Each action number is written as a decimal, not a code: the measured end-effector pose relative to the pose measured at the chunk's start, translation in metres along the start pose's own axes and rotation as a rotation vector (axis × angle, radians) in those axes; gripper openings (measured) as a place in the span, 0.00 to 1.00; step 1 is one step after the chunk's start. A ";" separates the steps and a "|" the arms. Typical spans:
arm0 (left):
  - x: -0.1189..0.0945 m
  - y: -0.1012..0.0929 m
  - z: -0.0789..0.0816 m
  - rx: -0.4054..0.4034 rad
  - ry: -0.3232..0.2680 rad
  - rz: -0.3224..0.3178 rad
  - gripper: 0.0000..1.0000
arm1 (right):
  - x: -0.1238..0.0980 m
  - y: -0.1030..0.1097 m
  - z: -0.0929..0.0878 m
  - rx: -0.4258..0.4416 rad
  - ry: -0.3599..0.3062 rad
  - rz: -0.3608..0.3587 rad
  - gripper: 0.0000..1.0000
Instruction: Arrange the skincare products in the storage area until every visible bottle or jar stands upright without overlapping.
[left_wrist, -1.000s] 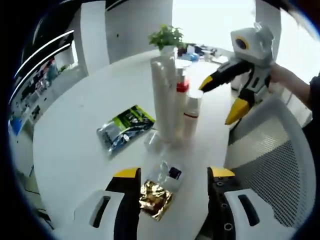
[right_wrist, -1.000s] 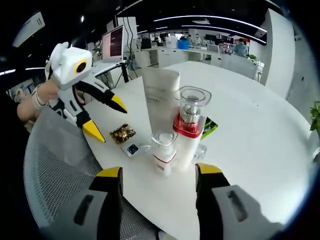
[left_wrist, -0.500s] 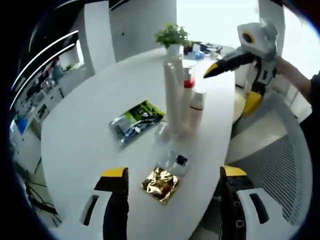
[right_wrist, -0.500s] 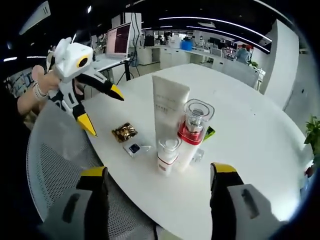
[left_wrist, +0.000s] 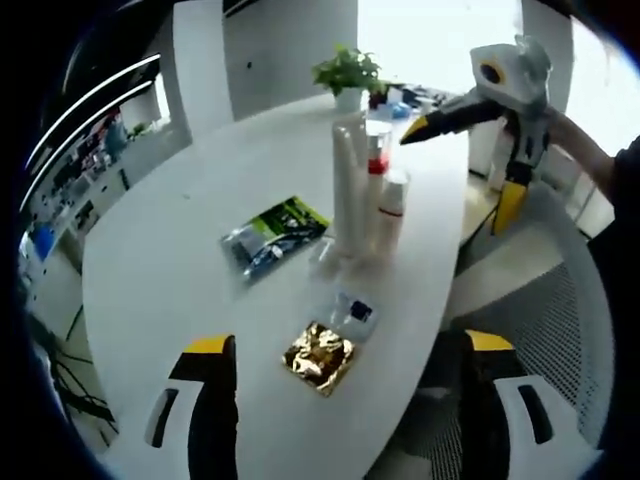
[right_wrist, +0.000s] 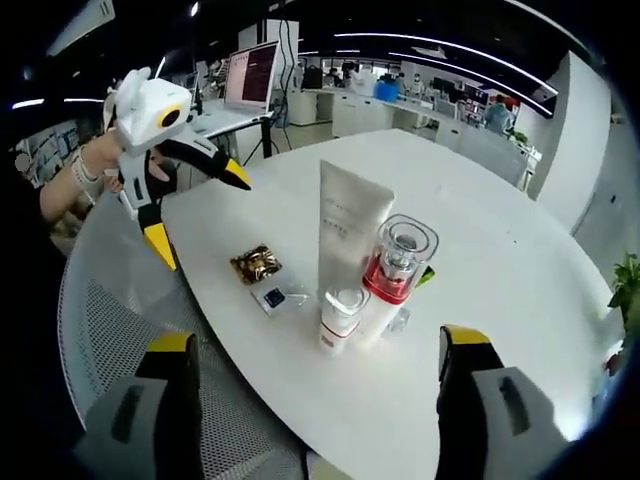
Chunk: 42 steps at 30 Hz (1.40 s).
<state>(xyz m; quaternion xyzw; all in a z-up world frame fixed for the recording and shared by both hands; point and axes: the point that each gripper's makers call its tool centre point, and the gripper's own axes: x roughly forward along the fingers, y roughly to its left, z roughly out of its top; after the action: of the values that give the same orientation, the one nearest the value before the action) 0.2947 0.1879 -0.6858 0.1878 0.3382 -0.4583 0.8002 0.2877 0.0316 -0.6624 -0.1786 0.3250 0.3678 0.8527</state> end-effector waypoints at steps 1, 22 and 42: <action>0.000 0.001 0.000 -0.001 0.001 -0.001 0.90 | 0.000 0.000 0.000 0.000 0.001 0.005 0.99; 0.023 0.004 0.004 0.029 0.000 -0.083 0.93 | 0.010 -0.009 -0.015 0.011 0.056 0.045 1.00; 0.067 0.017 0.010 0.162 0.026 -0.144 0.63 | 0.014 -0.014 -0.016 0.063 0.051 0.045 1.00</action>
<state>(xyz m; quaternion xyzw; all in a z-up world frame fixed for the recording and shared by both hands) 0.3368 0.1500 -0.7263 0.2329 0.3230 -0.5378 0.7431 0.2985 0.0210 -0.6825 -0.1537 0.3619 0.3721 0.8408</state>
